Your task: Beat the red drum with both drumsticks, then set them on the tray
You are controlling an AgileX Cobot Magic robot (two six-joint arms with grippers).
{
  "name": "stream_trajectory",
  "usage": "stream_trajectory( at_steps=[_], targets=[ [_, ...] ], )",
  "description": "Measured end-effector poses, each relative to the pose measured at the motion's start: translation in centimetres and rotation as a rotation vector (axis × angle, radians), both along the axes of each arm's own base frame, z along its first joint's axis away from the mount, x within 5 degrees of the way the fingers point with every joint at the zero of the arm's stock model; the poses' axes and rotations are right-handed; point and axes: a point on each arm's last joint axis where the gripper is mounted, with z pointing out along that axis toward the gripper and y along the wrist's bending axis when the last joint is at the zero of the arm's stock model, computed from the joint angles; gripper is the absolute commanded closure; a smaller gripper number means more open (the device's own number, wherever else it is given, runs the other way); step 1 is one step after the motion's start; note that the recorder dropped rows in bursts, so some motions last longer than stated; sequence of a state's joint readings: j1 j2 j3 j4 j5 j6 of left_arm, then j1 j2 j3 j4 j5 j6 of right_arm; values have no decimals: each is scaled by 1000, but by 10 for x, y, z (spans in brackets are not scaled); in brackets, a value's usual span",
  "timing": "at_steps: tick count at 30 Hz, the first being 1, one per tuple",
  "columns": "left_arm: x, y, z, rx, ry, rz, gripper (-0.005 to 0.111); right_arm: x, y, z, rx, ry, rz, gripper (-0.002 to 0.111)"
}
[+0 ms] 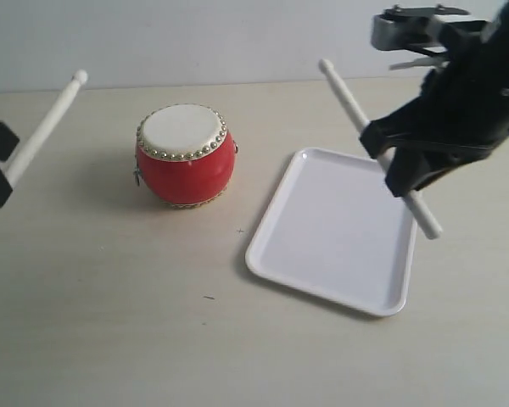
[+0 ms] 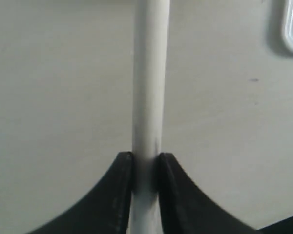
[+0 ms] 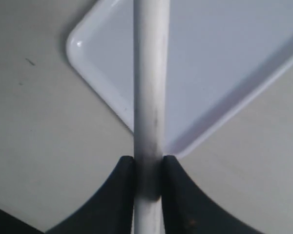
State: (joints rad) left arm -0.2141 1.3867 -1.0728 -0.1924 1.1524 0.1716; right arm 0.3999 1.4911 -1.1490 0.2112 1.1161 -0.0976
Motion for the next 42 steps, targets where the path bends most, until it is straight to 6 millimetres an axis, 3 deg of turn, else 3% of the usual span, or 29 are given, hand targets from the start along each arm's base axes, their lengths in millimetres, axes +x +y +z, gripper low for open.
stream_trajectory(
  at_steps=[7, 12, 16, 23, 37, 42],
  targets=[
    [-23, 4, -54, -5, 99, 16, 107, 22, 67, -8, -77, 53, 169, 108],
    [-33, 6, -74, -5, 110, 21, 107, 32, 104, -17, -106, 41, 225, 108],
    [-32, 6, -78, -5, 78, 28, 107, 37, 122, -24, -107, 41, 248, 108],
    [-29, 7, -77, -19, -38, 52, 107, 40, 130, -36, -109, 73, 247, 108],
    [-30, 11, -54, -59, -315, 88, 107, 41, 129, -36, -116, 69, 246, 108],
    [-35, 13, -52, -75, -400, 110, 107, 51, 124, -26, -65, 65, 201, 108]
  ],
)
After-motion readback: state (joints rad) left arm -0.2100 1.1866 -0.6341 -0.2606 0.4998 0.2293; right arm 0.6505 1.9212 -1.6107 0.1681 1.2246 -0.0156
